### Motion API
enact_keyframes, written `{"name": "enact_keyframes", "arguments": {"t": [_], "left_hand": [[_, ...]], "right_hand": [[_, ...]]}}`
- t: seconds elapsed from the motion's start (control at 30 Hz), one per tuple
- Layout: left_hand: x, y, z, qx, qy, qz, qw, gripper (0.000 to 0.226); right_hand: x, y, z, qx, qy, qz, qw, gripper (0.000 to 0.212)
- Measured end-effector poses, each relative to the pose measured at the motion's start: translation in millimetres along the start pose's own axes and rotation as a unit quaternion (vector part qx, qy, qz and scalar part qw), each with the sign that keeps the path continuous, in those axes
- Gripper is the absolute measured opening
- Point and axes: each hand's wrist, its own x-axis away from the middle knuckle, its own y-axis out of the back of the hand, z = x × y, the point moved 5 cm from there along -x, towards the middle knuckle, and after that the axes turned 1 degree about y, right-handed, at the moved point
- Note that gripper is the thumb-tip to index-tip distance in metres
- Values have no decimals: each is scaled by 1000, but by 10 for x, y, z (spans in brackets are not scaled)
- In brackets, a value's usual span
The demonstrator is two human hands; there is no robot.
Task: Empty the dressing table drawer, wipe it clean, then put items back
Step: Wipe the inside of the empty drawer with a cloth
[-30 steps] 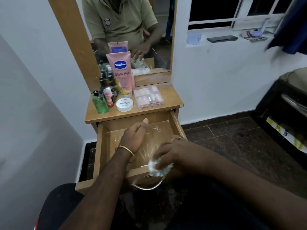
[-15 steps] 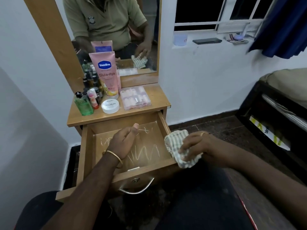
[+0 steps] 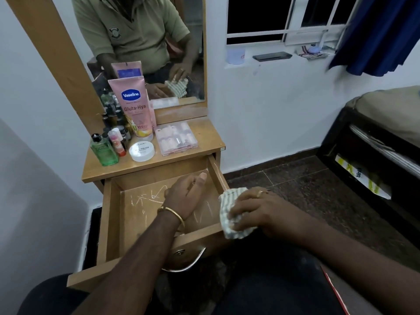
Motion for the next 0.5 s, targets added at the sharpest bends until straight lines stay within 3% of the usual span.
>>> {"name": "enact_keyframes", "arguments": {"t": [0.1, 0.5], "left_hand": [[-8, 2, 43, 4, 2, -2, 1000, 68], [2, -20, 54, -32, -13, -3, 999, 43]], "right_hand": [[314, 126, -168, 26, -1, -49, 998, 22], [346, 299, -536, 17, -104, -91, 990, 56]]}}
